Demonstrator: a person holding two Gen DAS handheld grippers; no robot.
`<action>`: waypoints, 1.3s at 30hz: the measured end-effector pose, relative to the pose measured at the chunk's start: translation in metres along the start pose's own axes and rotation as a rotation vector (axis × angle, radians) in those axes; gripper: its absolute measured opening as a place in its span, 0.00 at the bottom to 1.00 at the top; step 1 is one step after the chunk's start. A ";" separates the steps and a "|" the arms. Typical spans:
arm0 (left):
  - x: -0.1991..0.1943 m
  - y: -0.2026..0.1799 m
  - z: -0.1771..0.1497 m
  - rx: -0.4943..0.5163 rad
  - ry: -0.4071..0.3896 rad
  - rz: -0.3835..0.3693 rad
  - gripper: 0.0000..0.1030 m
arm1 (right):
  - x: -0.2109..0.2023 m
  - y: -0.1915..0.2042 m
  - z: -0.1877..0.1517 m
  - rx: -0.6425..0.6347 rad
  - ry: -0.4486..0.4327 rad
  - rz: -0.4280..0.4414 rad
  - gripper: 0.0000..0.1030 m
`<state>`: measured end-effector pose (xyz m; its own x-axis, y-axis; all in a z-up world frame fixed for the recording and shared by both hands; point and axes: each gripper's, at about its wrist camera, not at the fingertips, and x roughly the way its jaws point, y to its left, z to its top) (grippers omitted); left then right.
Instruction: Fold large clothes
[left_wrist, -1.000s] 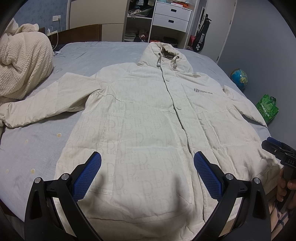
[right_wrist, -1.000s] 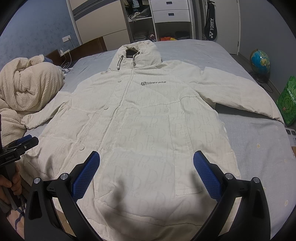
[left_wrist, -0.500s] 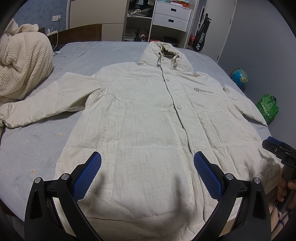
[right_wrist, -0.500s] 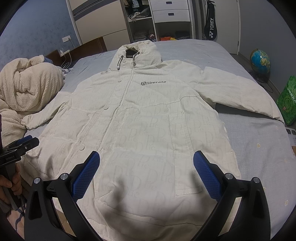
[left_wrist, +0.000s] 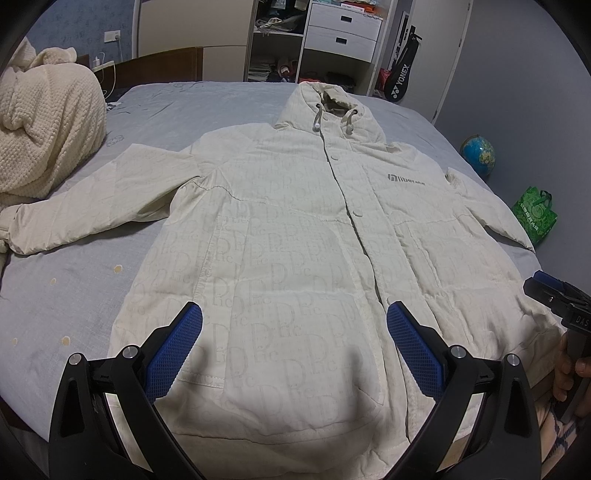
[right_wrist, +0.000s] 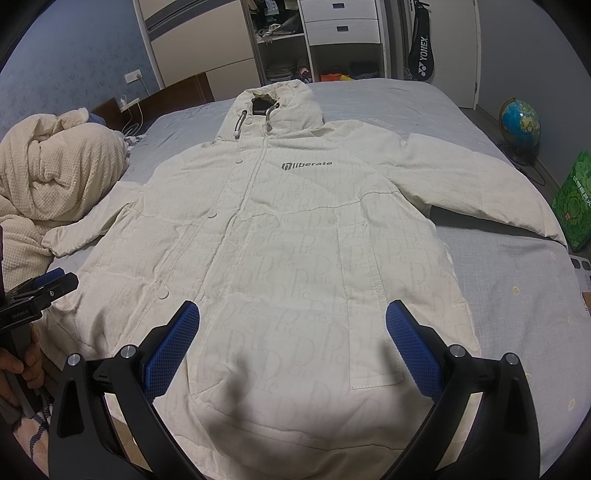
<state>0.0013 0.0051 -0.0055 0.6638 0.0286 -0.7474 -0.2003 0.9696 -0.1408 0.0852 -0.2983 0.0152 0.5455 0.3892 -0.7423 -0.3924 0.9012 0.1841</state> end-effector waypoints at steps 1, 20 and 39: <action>0.000 0.000 0.000 0.001 0.000 0.000 0.94 | 0.000 -0.001 0.000 0.007 -0.001 0.005 0.93; 0.015 -0.005 -0.002 0.020 0.065 0.028 0.94 | -0.023 -0.202 0.034 0.447 -0.047 -0.095 0.93; 0.056 -0.004 -0.011 0.009 0.277 0.076 0.94 | 0.009 -0.412 0.020 1.020 -0.126 -0.003 0.88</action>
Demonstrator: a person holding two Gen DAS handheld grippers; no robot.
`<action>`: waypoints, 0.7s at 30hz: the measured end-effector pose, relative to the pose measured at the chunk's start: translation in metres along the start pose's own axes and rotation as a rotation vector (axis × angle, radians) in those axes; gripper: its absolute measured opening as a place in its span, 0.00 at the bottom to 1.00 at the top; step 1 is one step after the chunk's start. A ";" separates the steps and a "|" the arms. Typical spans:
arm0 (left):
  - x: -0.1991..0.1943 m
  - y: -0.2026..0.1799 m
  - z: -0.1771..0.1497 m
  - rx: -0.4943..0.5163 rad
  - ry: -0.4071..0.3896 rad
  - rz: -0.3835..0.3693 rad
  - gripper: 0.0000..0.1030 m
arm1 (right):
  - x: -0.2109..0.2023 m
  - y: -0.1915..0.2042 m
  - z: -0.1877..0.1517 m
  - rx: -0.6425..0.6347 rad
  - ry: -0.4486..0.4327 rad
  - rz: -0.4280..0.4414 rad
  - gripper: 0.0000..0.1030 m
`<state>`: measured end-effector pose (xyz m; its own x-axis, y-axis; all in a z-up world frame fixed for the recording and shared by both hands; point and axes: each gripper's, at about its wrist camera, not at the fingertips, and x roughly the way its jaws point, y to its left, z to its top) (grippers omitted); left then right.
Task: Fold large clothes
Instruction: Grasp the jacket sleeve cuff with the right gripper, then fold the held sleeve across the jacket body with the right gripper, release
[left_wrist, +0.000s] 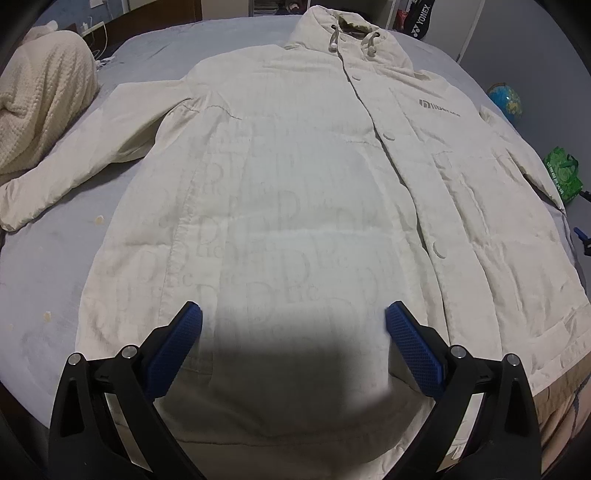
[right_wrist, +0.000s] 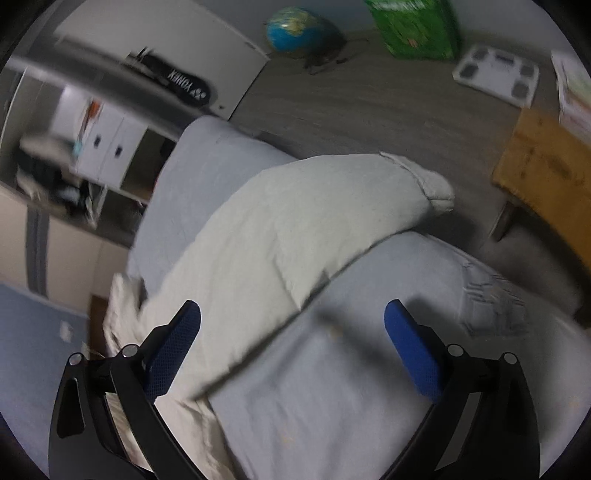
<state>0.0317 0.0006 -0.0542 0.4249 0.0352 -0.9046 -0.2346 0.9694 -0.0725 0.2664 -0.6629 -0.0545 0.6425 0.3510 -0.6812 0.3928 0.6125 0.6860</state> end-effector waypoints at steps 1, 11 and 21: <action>0.000 0.000 0.000 -0.005 -0.001 -0.004 0.94 | 0.006 -0.004 0.006 0.027 0.008 0.019 0.86; 0.011 -0.002 0.003 0.010 0.027 0.020 0.94 | 0.046 -0.011 0.030 0.119 -0.004 0.030 0.57; 0.015 0.002 0.003 -0.005 0.027 0.016 0.95 | 0.054 -0.021 0.041 0.183 -0.070 -0.005 0.12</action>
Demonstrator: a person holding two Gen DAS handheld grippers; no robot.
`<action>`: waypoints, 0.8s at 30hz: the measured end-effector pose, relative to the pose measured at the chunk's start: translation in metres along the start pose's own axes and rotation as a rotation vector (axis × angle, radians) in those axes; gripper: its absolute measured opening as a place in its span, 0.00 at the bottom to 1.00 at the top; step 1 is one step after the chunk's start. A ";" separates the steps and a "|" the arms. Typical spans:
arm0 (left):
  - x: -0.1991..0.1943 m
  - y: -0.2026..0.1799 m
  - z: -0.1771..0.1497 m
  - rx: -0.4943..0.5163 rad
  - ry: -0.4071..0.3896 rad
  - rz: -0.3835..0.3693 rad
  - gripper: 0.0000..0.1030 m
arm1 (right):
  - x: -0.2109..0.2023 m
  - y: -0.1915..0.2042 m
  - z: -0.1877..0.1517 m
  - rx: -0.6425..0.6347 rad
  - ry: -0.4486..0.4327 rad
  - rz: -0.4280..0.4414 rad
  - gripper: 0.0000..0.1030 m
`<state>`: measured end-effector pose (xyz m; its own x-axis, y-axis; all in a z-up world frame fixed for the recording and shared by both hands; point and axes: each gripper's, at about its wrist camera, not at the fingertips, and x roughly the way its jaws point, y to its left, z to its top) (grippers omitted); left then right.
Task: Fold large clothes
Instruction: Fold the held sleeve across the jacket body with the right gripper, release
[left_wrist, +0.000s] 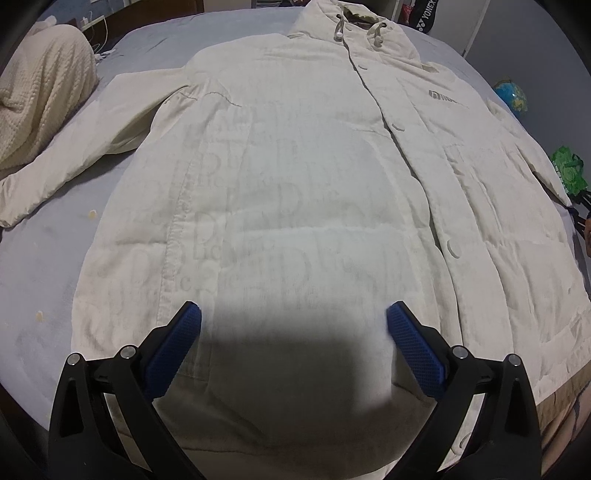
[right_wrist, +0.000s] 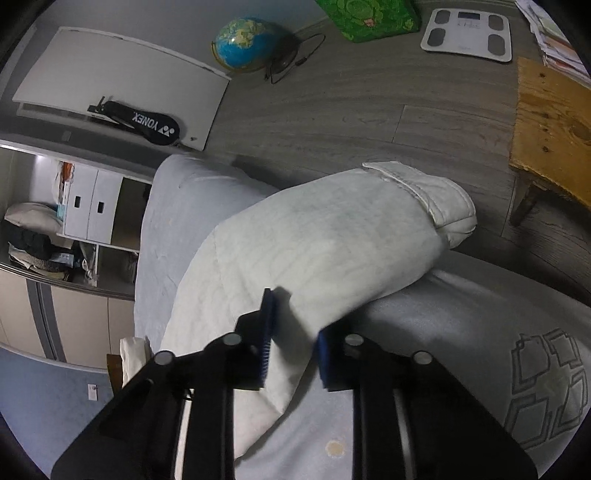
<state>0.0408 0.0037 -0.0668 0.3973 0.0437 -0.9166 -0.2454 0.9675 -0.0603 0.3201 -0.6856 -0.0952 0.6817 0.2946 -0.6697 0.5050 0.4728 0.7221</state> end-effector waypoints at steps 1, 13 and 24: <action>0.001 -0.001 0.001 -0.001 -0.001 0.001 0.95 | -0.003 0.002 -0.001 0.000 -0.011 0.006 0.10; -0.002 0.003 -0.001 -0.017 -0.014 -0.016 0.94 | -0.055 0.093 -0.028 -0.186 -0.077 0.148 0.04; -0.003 0.005 -0.002 -0.036 -0.020 -0.026 0.94 | -0.068 0.217 -0.133 -0.406 0.069 0.281 0.03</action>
<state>0.0366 0.0077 -0.0646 0.4213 0.0237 -0.9066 -0.2665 0.9588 -0.0988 0.3129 -0.4923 0.0837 0.7183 0.5050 -0.4785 0.0507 0.6480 0.7599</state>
